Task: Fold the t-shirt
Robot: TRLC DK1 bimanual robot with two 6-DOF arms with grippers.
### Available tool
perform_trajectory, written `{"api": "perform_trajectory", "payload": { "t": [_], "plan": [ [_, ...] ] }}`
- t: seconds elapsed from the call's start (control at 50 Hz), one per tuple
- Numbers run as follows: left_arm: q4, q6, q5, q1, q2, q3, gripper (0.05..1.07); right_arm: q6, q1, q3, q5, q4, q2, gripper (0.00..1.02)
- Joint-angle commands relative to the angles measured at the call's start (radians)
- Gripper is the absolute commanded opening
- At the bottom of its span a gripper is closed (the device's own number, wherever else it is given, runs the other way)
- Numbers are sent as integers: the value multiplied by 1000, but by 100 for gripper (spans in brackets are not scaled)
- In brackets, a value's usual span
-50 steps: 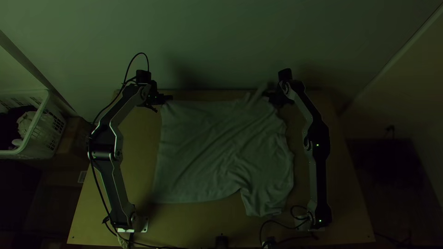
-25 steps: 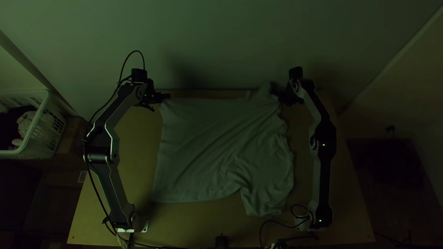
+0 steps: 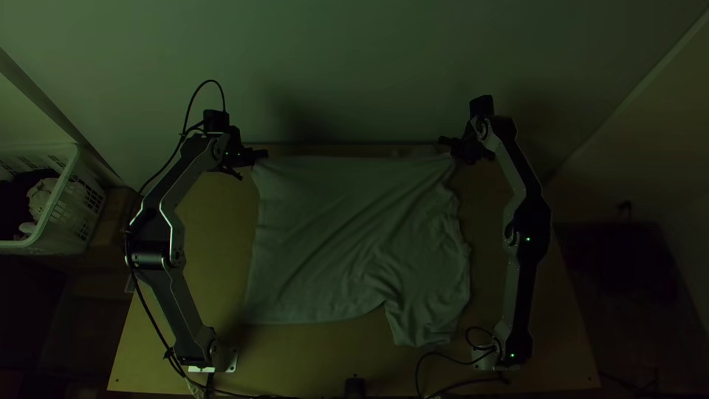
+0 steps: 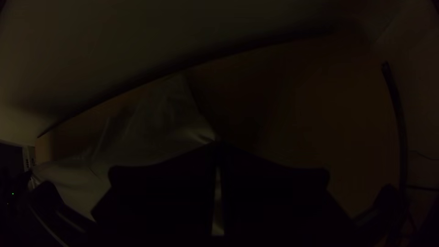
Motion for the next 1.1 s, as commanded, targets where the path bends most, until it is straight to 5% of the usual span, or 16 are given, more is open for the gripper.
{"api": "perform_trajectory", "payload": {
  "t": [0.0,1.08],
  "plan": [
    [4,-16,-9,4,-62,-55,7,-12,-10,-72,24,-30,-71,2],
    [127,-19,18,-12,-434,-590,7,-41,44,-816,26,127,-602,2]
  ]
}}
